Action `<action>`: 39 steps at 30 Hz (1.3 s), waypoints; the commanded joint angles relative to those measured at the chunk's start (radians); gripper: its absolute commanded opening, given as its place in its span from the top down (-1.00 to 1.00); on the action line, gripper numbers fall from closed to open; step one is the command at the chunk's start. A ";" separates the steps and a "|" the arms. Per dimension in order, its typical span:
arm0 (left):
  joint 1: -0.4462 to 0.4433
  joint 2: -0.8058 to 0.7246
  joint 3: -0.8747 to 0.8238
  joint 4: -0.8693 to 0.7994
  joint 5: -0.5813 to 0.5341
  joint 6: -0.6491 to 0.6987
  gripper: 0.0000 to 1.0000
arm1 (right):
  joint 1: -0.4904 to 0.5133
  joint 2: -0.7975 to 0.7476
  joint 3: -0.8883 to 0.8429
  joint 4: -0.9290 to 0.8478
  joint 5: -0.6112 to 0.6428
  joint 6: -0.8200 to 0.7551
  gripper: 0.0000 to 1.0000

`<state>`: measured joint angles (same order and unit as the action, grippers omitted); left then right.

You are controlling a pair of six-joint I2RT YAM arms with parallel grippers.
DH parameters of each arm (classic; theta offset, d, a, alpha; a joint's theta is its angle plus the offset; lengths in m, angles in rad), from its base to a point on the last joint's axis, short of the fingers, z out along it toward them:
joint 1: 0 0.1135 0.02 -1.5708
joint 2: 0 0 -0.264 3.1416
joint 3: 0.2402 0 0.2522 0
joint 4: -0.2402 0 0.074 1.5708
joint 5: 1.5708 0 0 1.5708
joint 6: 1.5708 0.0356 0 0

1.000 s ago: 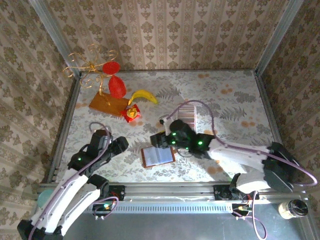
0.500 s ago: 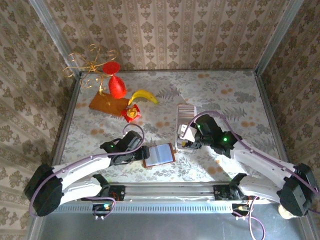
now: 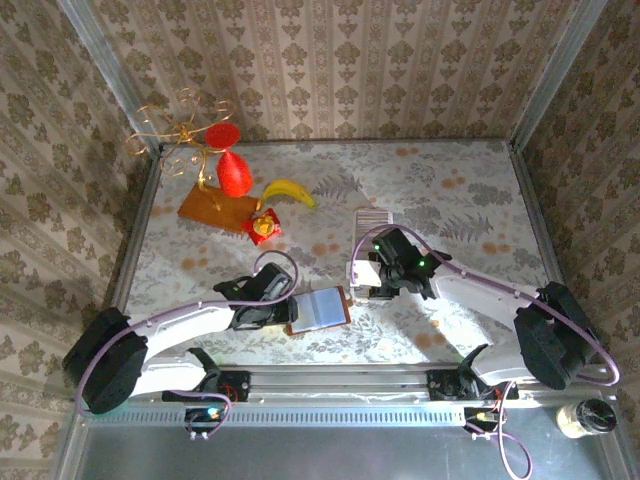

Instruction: Put the credit cards into the card holder

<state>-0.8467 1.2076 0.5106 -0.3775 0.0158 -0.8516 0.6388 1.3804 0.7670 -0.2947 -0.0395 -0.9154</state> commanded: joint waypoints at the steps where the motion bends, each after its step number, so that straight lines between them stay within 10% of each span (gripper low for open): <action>1: 0.023 0.009 -0.015 -0.011 0.006 0.039 0.05 | -0.005 0.046 0.040 0.017 0.042 -0.059 -0.21; 14: 0.142 0.001 -0.036 0.011 0.044 0.110 0.12 | -0.004 0.104 0.019 0.053 0.098 -0.149 -0.25; 30: 0.222 0.041 0.011 0.033 0.070 0.177 0.21 | -0.001 0.018 0.026 0.006 0.118 -0.168 0.61; 39: 0.221 -0.046 -0.008 -0.004 0.101 0.151 0.22 | 0.001 0.018 0.020 0.010 0.117 -0.155 0.66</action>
<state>-0.6319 1.2018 0.5045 -0.3676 0.1452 -0.7124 0.6441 1.4189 0.7918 -0.2855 0.0273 -1.0706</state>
